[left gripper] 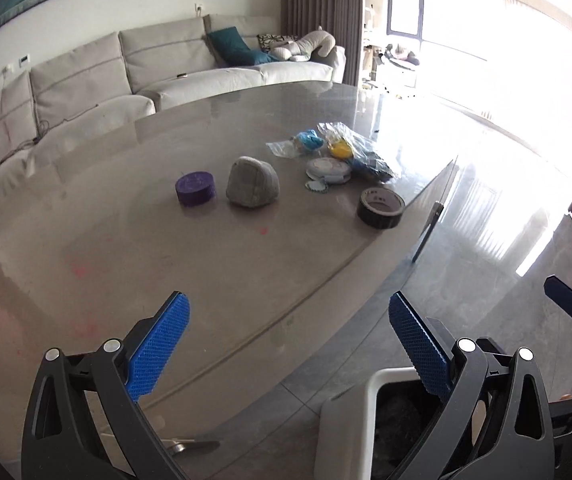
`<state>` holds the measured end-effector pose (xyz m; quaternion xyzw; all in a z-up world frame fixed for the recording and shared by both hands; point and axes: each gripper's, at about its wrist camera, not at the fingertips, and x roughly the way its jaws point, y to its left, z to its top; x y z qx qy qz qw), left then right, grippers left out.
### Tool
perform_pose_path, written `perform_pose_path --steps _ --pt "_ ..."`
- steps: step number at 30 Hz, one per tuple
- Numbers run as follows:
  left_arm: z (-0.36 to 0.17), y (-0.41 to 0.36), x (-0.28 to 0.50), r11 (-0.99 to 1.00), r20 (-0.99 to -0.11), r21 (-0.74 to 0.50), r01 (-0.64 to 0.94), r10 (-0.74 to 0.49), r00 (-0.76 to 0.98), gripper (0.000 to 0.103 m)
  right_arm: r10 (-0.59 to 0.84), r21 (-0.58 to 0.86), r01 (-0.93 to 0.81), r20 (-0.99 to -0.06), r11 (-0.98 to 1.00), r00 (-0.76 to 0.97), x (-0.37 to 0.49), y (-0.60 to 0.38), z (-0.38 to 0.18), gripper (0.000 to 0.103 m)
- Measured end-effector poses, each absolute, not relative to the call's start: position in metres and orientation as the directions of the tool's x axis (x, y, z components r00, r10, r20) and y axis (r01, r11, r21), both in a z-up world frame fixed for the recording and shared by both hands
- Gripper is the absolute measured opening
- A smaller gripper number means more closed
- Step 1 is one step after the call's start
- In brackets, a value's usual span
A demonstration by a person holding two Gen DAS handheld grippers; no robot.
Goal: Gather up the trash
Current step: 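Move both open tools back toward the table items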
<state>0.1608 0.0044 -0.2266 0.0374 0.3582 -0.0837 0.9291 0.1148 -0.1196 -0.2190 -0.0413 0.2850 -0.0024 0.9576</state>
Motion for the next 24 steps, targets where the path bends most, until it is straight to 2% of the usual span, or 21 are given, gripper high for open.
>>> perform_pose_path --steps 6,8,13,15,24 --pt "-0.211 0.009 0.205 0.98 -0.639 0.025 0.196 -0.135 0.757 0.098 -0.025 -0.077 -0.015 -0.493 0.997 0.869 0.154 -0.125 -0.195 0.099" --pt "-0.214 0.004 0.221 0.973 -0.651 0.018 0.231 -0.164 0.741 0.098 -0.025 -0.079 -0.016 -0.495 0.997 0.869 0.167 -0.126 -0.195 0.099" --pt "-0.231 -0.011 0.257 0.965 -0.667 0.066 0.252 -0.146 0.731 0.098 -0.031 -0.093 -0.019 -0.51 0.995 0.859 0.192 -0.128 -0.208 0.099" --pt "-0.238 -0.011 0.27 0.966 -0.683 0.049 0.255 -0.154 0.714 0.098 -0.032 -0.088 -0.016 -0.518 0.996 0.855 0.202 -0.13 -0.214 0.099" --pt "-0.257 -0.012 0.311 0.982 -0.725 0.018 0.19 -0.118 0.679 0.098 -0.01 -0.073 -0.035 -0.542 0.997 0.84 0.235 -0.128 -0.236 0.099"
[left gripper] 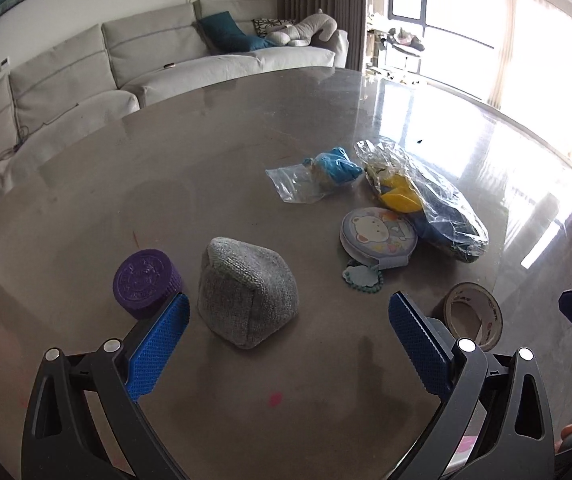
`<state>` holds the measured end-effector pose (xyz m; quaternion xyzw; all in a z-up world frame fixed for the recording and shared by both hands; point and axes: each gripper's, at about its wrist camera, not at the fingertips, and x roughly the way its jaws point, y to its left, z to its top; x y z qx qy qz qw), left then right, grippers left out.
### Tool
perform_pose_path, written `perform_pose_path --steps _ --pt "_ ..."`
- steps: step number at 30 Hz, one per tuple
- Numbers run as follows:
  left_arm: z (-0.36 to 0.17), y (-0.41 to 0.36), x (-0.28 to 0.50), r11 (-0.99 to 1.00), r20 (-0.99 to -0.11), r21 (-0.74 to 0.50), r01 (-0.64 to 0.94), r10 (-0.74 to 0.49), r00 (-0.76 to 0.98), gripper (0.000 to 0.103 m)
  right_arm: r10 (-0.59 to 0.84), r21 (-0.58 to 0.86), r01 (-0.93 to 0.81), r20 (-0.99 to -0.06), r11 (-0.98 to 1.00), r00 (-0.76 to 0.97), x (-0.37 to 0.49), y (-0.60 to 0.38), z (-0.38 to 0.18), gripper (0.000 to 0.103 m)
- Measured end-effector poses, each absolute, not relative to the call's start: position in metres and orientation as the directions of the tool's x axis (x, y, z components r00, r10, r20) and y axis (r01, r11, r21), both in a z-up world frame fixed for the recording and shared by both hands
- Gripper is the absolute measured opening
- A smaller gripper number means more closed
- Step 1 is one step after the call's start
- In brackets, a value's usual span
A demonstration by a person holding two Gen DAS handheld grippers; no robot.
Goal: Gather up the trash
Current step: 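Move both open tools back toward the table items, then grasp the grey stone with the left tool while the right tool grasps the black tape roll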
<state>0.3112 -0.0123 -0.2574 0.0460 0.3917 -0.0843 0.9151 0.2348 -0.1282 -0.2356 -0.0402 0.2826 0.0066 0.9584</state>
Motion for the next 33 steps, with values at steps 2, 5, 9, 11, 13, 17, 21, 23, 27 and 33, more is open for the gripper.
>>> perform_pose_path --steps 2,5,9,11,13,17,21,23,27,33 --pt "-0.261 -0.01 0.318 0.986 -0.733 0.0 0.166 -0.113 0.671 0.098 -0.006 -0.074 -0.04 -0.542 0.996 0.84 0.24 -0.126 -0.238 0.099" --pt "-0.265 -0.008 0.327 0.989 -0.751 -0.004 0.146 -0.099 0.652 0.098 0.002 -0.072 -0.049 -0.545 0.996 0.839 0.246 -0.124 -0.241 0.099" --pt "-0.27 -0.005 0.335 0.992 -0.772 -0.003 0.124 -0.081 0.63 0.098 0.012 -0.069 -0.058 -0.541 0.996 0.841 0.25 -0.123 -0.242 0.099" --pt "-0.273 -0.003 0.34 0.995 -0.79 -0.007 0.104 -0.069 0.609 0.098 0.015 -0.066 -0.061 -0.542 0.996 0.84 0.251 -0.123 -0.242 0.099" --pt "-0.274 -0.002 0.344 0.995 -0.793 0.004 0.104 -0.06 0.607 0.098 0.019 -0.061 -0.062 -0.542 0.996 0.84 0.252 -0.123 -0.244 0.099" --pt "-0.273 -0.003 0.346 0.993 -0.783 0.019 0.114 -0.056 0.619 0.088 0.019 -0.057 -0.06 -0.544 0.997 0.839 0.253 -0.126 -0.246 0.099" --pt "-0.268 -0.009 0.337 0.989 -0.752 0.023 0.146 -0.079 0.654 0.033 0.02 -0.045 -0.053 -0.544 0.998 0.839 0.255 -0.129 -0.247 0.099" --pt "-0.265 -0.011 0.334 0.987 -0.74 0.049 0.152 -0.066 0.669 0.027 0.021 -0.043 -0.053 -0.541 0.998 0.841 0.255 -0.13 -0.247 0.099" --pt "-0.26 -0.011 0.326 0.986 -0.717 0.073 0.148 -0.051 0.695 0.024 0.027 -0.039 -0.057 -0.54 0.998 0.841 0.256 -0.13 -0.249 0.099" --pt "-0.248 -0.009 0.318 0.986 -0.7 0.077 0.146 -0.051 0.713 0.024 0.031 -0.042 -0.064 -0.542 0.997 0.84 0.26 -0.126 -0.251 0.099"
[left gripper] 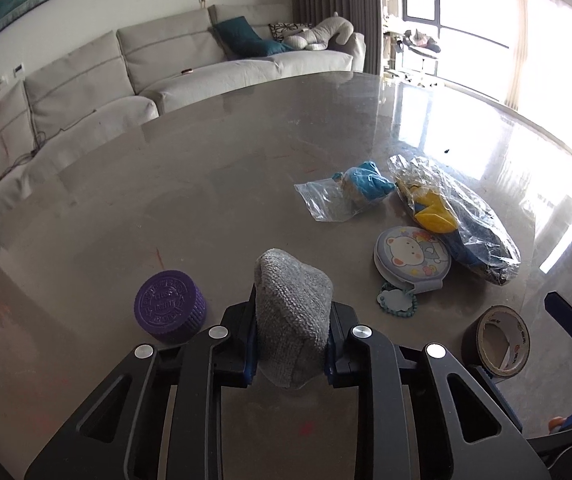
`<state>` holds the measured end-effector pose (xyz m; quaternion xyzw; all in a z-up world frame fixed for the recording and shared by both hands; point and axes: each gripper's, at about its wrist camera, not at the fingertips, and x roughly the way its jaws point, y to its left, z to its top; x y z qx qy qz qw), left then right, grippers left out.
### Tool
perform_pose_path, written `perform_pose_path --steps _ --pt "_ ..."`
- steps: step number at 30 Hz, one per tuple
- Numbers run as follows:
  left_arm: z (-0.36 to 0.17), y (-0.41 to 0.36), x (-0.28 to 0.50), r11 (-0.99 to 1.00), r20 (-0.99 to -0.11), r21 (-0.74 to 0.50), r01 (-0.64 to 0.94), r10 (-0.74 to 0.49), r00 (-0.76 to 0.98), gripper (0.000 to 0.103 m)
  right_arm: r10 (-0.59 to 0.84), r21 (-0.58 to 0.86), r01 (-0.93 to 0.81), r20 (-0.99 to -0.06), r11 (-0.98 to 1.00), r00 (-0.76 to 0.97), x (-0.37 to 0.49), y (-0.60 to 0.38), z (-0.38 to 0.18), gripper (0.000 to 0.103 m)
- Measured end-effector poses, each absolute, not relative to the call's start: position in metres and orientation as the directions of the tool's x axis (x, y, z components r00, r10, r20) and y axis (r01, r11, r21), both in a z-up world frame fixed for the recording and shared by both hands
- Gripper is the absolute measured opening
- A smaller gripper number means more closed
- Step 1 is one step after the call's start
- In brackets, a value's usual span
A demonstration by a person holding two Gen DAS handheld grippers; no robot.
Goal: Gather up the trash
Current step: 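Grasp the grey stone with the left tool while the right tool grasps the black tape roll, then carry the grey stone and tape roll with both tools over the white bin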
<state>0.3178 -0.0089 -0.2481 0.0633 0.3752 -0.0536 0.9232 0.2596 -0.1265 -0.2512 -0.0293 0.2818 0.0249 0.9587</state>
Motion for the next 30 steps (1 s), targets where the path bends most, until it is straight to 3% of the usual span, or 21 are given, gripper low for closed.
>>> perform_pose_path --steps 4,7,8,12,21,30 --pt "-0.247 -0.005 0.317 0.987 -0.705 0.071 0.146 -0.054 0.707 0.024 0.04 -0.049 -0.08 -0.55 0.996 0.834 0.264 -0.127 -0.256 0.095" --pt "-0.246 -0.003 0.32 0.988 -0.708 0.064 0.141 -0.055 0.704 0.024 0.088 -0.02 -0.118 -0.546 0.993 0.833 0.264 -0.127 -0.256 0.078" --pt "-0.245 -0.003 0.321 0.988 -0.706 0.064 0.14 -0.054 0.706 0.024 0.086 -0.023 -0.117 -0.542 0.993 0.836 0.264 -0.126 -0.255 0.068" --pt "-0.241 -0.002 0.323 0.989 -0.7 0.058 0.133 -0.055 0.712 0.024 0.115 -0.02 -0.149 -0.537 0.989 0.836 0.263 -0.12 -0.255 0.051" --pt "-0.239 -0.002 0.315 0.989 -0.692 0.051 0.138 -0.065 0.719 0.024 0.116 -0.019 -0.15 -0.544 0.989 0.831 0.263 -0.119 -0.253 0.05" --pt "-0.226 0.003 0.298 0.987 -0.677 0.021 0.16 -0.104 0.729 0.024 0.103 -0.03 -0.135 -0.494 0.99 0.863 0.236 -0.115 -0.223 0.05"
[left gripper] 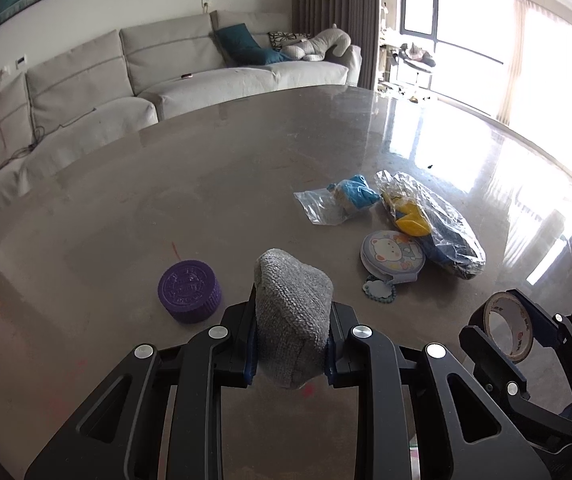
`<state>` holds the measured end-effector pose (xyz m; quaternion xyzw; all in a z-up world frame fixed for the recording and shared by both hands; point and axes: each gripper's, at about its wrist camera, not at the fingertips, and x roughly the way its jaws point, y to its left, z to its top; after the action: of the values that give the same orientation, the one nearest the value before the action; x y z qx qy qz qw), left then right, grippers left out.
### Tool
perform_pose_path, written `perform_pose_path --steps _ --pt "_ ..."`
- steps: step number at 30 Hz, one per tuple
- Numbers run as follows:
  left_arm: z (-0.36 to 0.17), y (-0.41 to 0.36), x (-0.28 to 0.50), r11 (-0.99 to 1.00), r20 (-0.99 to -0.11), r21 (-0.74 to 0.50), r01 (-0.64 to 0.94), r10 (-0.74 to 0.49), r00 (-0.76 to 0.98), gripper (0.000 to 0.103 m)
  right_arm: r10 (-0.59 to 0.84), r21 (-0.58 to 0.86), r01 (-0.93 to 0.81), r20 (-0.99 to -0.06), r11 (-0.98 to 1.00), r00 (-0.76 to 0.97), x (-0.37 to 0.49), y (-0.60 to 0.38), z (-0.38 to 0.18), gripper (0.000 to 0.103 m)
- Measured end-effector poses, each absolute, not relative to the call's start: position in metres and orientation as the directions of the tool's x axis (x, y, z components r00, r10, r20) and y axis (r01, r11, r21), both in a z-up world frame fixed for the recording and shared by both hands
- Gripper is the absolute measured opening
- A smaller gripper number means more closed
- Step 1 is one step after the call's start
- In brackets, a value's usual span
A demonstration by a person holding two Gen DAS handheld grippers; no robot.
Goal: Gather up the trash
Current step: 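Carry the grey stone and tape roll with both tools over the white bin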
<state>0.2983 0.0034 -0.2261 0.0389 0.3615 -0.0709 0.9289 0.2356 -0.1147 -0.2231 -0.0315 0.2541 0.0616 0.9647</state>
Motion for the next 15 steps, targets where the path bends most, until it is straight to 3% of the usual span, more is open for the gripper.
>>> perform_pose_path --steps 15 --pt "-0.191 -0.017 0.216 0.956 -0.613 0.041 0.289 -0.204 0.763 0.024 0.075 -0.035 -0.101 -0.451 0.994 0.89 0.149 -0.121 -0.184 0.05"
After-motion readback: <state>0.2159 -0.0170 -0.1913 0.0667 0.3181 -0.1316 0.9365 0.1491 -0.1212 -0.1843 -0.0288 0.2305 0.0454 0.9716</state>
